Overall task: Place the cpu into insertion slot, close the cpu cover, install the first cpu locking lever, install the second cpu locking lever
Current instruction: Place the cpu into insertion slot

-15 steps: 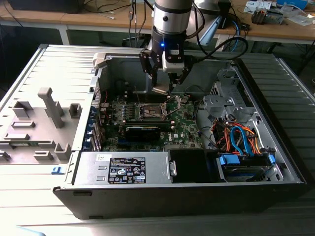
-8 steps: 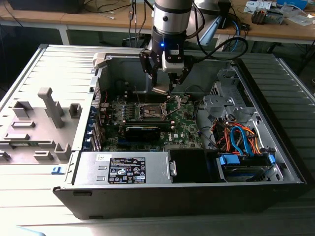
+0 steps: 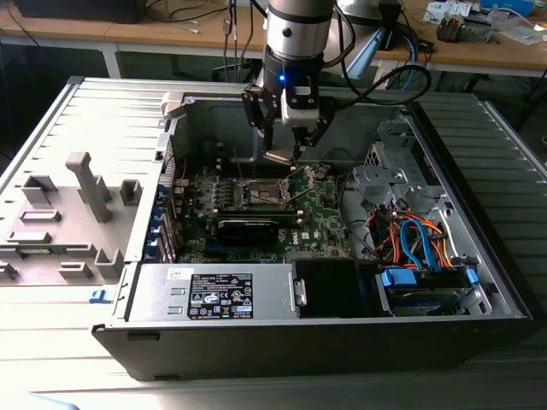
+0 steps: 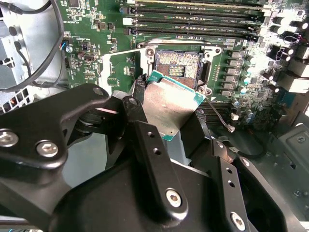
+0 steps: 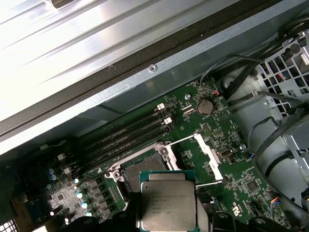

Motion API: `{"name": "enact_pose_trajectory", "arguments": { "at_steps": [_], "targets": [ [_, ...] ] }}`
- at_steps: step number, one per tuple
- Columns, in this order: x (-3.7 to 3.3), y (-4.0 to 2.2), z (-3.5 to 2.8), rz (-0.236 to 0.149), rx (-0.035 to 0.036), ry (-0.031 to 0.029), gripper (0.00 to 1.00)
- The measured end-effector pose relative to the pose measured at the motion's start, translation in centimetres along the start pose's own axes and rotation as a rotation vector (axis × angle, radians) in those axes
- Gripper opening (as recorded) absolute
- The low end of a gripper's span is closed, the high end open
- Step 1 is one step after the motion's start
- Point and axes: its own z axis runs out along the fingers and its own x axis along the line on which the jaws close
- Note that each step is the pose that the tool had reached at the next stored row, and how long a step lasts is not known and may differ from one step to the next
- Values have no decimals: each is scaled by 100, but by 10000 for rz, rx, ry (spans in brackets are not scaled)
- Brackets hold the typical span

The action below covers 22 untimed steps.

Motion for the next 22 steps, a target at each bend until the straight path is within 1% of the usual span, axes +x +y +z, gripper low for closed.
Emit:
{"name": "enact_pose_trajectory", "arguments": {
  "at_steps": [22],
  "targets": [
    [0, -1, 4, 169, -2, -3, 55]
  ]
}}
